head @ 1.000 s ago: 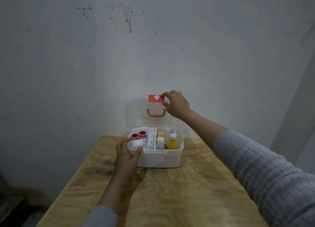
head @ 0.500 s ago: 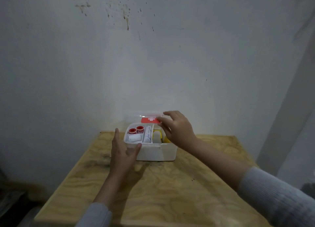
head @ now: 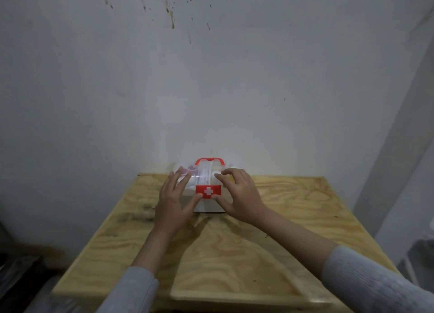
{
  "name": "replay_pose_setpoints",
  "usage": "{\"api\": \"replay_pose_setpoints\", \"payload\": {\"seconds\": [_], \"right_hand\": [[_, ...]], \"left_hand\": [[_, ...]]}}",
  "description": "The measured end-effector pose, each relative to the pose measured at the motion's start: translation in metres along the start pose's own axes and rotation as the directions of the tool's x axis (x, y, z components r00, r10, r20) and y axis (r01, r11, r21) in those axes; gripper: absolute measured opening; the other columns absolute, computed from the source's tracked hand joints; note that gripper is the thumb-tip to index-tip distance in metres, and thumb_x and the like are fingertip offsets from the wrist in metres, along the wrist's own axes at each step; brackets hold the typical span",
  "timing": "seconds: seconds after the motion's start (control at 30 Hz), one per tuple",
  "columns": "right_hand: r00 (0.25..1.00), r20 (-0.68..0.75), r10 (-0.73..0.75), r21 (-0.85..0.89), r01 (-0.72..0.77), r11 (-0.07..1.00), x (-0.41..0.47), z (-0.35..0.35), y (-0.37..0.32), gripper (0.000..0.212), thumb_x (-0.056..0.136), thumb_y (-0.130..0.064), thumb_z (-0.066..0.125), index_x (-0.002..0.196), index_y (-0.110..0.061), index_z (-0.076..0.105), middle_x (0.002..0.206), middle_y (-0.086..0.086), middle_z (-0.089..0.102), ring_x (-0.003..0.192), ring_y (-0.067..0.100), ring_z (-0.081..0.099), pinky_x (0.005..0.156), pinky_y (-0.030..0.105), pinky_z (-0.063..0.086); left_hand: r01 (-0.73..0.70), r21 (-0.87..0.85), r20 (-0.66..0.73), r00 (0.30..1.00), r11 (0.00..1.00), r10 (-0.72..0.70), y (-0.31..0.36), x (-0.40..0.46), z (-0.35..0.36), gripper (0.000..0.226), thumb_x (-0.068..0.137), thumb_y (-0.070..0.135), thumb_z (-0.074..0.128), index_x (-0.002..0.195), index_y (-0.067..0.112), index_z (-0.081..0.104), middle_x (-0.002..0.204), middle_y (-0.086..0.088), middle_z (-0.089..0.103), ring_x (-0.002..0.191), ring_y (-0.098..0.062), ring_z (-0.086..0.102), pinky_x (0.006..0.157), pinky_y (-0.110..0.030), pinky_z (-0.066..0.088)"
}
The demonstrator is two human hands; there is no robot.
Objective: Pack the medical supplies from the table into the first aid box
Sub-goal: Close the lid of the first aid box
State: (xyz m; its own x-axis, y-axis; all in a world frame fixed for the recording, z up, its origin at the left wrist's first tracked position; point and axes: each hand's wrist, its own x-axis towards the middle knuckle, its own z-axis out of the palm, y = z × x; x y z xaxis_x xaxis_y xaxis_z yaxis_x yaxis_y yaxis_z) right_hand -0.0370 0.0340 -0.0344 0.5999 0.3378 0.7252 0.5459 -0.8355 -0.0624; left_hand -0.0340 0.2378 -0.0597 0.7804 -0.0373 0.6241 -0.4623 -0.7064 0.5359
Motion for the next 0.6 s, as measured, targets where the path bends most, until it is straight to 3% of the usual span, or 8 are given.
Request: {"api": "replay_pose_setpoints", "payload": {"seconds": [0.17,0.43,0.6], "right_hand": [[0.999,-0.04,0.019,-0.028,-0.02,0.999,-0.003,0.013,0.001,0.044,0.078,-0.033,0.065,0.115,-0.01,0.061,0.109,0.014,0.062,0.099,0.032,0.058,0.08,0.041,0.053],[0.996,-0.076,0.051,-0.092,-0.057,0.994,-0.006,0.03,-0.002,0.044,0.082,-0.028,0.067,0.12,-0.007,0.06,0.115,0.015,0.063,0.105,0.035,0.056,0.086,0.042,0.053],[0.993,-0.075,0.089,-0.038,-0.092,0.995,0.0,0.036,0.011,0.044,0.079,-0.026,0.07,0.117,-0.005,0.061,0.113,0.015,0.063,0.104,0.033,0.056,0.086,0.039,0.054]], "left_hand": [[0.026,-0.021,-0.081,0.996,0.999,-0.028,0.003,-0.001,0.013,0.061,0.079,0.03,0.071,0.135,0.021,0.047,0.147,-0.003,0.04,0.14,-0.026,0.026,0.107,-0.041,0.03],[-0.007,-0.023,-0.178,0.984,1.0,0.003,-0.003,0.002,0.025,0.059,0.074,0.021,0.076,0.128,0.016,0.053,0.14,-0.006,0.048,0.133,-0.03,0.037,0.105,-0.037,0.034],[0.013,-0.025,-0.152,0.988,1.0,-0.016,-0.005,0.014,0.033,0.059,0.074,0.021,0.076,0.128,0.018,0.052,0.14,-0.006,0.048,0.134,-0.03,0.036,0.103,-0.035,0.033]]}}
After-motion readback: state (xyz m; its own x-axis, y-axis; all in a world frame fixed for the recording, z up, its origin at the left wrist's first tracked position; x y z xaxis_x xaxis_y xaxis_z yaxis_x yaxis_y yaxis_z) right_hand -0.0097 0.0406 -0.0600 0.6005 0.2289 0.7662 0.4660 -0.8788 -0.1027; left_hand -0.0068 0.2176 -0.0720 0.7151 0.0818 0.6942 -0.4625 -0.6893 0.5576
